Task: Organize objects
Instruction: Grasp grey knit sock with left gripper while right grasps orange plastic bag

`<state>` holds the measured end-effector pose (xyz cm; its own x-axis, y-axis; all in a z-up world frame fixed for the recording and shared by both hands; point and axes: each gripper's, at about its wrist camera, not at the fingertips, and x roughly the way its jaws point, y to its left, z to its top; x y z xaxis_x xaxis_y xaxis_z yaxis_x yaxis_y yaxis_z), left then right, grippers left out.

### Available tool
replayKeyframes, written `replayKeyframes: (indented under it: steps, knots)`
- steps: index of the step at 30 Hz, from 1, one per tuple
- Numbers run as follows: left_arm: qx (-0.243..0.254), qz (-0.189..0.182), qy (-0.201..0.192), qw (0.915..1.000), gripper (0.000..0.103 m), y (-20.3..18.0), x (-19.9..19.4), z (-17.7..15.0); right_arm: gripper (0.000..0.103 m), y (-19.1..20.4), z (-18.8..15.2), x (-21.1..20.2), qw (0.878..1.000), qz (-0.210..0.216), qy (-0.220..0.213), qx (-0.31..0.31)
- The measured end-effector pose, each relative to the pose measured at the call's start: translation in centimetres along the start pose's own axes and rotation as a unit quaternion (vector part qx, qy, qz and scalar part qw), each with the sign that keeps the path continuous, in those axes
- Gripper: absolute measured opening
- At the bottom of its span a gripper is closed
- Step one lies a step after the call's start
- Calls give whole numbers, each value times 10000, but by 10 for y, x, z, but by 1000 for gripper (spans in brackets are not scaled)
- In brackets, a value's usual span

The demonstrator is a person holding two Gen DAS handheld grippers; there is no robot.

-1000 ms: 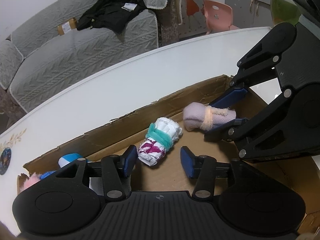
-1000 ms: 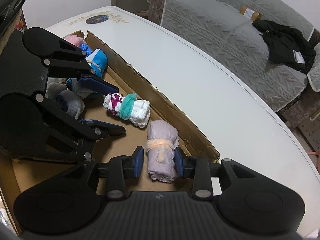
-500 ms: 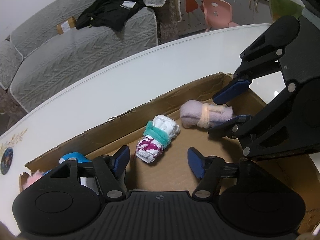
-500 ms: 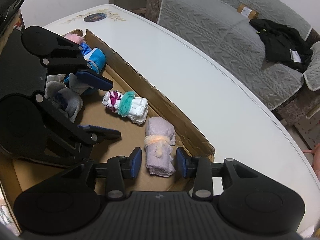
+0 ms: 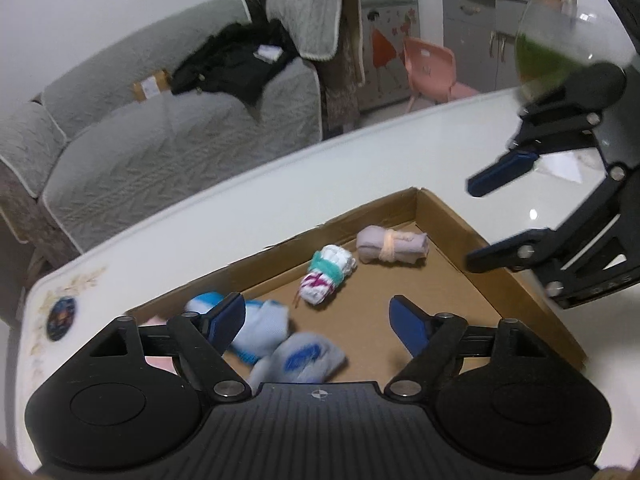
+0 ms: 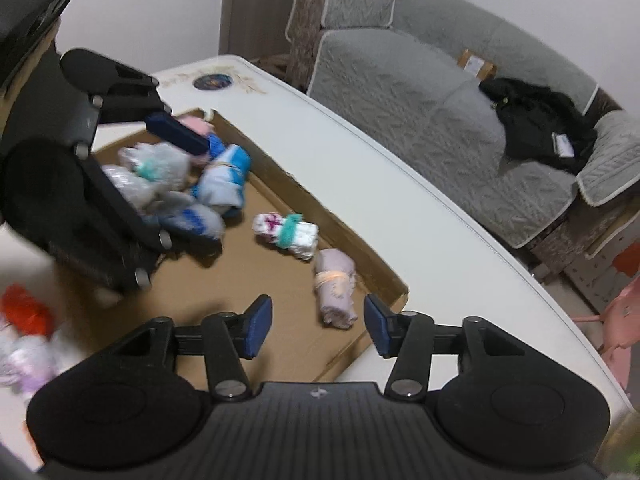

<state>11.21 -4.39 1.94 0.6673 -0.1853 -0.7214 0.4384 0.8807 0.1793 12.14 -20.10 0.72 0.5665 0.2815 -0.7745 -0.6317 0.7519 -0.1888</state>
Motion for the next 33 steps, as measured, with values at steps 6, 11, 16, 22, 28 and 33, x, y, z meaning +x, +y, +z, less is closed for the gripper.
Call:
replayKeyframes:
  steps: [6, 11, 16, 22, 28, 33]
  knots:
    - [-112, 27, -424, 9990, 89, 7, -66, -50, 58, 35, -28, -43, 9995, 34, -296, -132]
    - [-470, -38, -545, 9974, 90, 7, -109, -110, 62, 74, -65, -69, 9987, 191, -471, 89]
    - [-650, -319, -479, 9962, 90, -7, -131, -167, 62, 102, -98, -72, 9971, 373, -502, 424]
    - [-1060, -614, -211, 9923, 90, -17, -114, -201, 61, 130, -110, -67, 9964, 537, -540, 383]
    - [-1097, -805, -188, 9905, 90, -31, -115, -208, 61, 153, -106, -55, 9949, 797, -546, 277]
    - [-1062, -919, -56, 9901, 88, -45, -107, -210, 58, 156, -105, -38, 9947, 859, -440, 350]
